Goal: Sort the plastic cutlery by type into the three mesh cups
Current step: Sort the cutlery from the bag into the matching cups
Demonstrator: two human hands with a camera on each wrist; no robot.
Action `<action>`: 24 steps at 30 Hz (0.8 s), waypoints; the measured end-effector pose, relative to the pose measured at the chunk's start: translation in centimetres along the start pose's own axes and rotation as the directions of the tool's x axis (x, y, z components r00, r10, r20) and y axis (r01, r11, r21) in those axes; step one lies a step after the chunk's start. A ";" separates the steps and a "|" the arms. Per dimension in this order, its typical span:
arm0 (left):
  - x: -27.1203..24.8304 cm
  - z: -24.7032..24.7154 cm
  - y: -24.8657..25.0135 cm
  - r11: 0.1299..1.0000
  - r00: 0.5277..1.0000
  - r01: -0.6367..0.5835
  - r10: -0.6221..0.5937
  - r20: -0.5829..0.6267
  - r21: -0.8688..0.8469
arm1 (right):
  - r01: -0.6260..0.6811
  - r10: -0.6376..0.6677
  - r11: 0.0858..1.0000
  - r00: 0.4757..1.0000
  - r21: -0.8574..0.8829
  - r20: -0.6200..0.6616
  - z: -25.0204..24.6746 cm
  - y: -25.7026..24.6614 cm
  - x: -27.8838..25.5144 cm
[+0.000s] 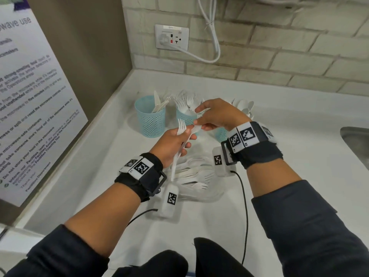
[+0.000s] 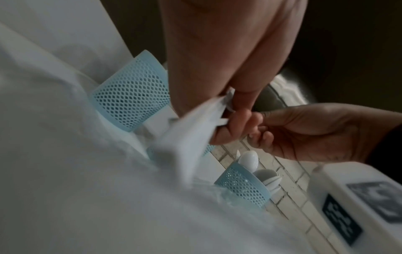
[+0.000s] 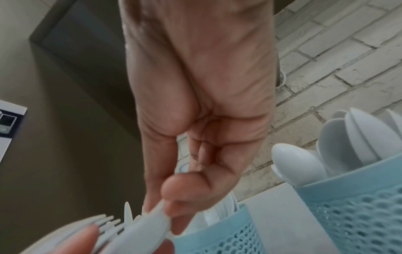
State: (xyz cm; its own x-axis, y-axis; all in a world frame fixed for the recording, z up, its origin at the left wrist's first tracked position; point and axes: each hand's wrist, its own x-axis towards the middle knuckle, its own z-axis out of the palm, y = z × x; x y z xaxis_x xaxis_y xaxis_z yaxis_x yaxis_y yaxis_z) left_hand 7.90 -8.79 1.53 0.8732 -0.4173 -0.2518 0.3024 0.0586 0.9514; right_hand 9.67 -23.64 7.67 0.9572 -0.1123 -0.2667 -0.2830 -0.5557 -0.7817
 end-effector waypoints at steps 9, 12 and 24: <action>-0.3 1.4 0.0 0.903 0.988 -0.151 0.122 0.095 0.402 | 0.024 -0.022 0.999 0.998 -0.047 0.050 0.3 -0.3 -1.2; -0.3 1.6 -0.1 0.841 0.975 -0.219 0.175 0.135 0.495 | -0.028 0.031 0.999 0.971 -0.015 0.235 0.6 -0.5 -1.7; 0.7 0.9 -0.7 0.901 0.994 -0.102 0.083 0.064 0.421 | 0.042 -0.049 0.988 0.998 0.147 0.038 0.4 0.8 -1.0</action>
State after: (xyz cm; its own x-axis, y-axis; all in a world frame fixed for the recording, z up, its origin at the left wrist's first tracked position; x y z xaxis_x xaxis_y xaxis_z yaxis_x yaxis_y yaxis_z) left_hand 7.96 -9.98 0.83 0.8692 -0.4678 -0.1599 0.0225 -0.2858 0.9580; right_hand 8.42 -23.62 7.06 0.9668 -0.0534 -0.2499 -0.2479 -0.4331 -0.8666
